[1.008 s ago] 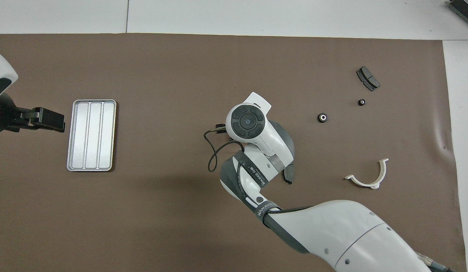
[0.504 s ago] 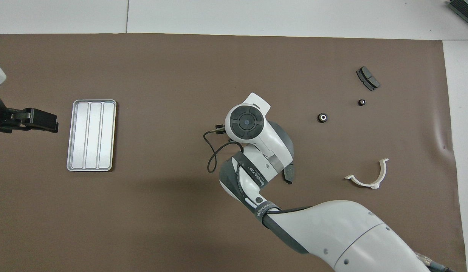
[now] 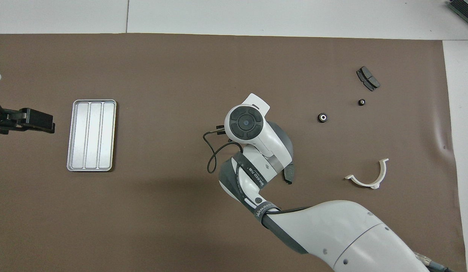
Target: Place bearing gear from tray to pile
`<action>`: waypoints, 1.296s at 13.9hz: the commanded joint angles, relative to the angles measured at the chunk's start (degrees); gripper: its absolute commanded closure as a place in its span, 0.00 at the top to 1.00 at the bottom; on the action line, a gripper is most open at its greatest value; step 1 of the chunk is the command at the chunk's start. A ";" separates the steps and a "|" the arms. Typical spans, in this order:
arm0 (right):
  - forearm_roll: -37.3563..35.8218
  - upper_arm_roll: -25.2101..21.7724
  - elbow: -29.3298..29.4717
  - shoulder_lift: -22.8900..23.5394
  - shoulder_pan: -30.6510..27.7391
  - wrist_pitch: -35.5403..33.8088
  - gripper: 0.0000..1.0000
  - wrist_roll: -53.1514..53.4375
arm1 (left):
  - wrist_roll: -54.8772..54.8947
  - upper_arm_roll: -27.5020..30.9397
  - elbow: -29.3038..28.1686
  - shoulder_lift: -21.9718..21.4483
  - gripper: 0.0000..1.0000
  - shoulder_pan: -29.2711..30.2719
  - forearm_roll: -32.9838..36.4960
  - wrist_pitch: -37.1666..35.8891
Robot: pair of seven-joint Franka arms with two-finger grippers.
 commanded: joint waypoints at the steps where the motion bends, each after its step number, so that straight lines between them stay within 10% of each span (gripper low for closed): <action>1: -1.47 0.16 0.28 0.31 -0.07 -0.46 0.20 1.21 | -0.11 0.25 -1.02 -1.35 1.00 0.02 -0.53 -0.76; 5: -1.47 0.07 1.16 0.13 -1.03 -1.52 0.00 1.21 | -0.11 0.25 -1.02 -1.35 1.00 0.02 -0.53 -0.76; 18: 4.85 0.95 6.52 0.13 -21.85 -5.22 0.00 -31.90 | -0.11 0.25 -1.02 -1.35 1.00 0.02 -0.53 -0.76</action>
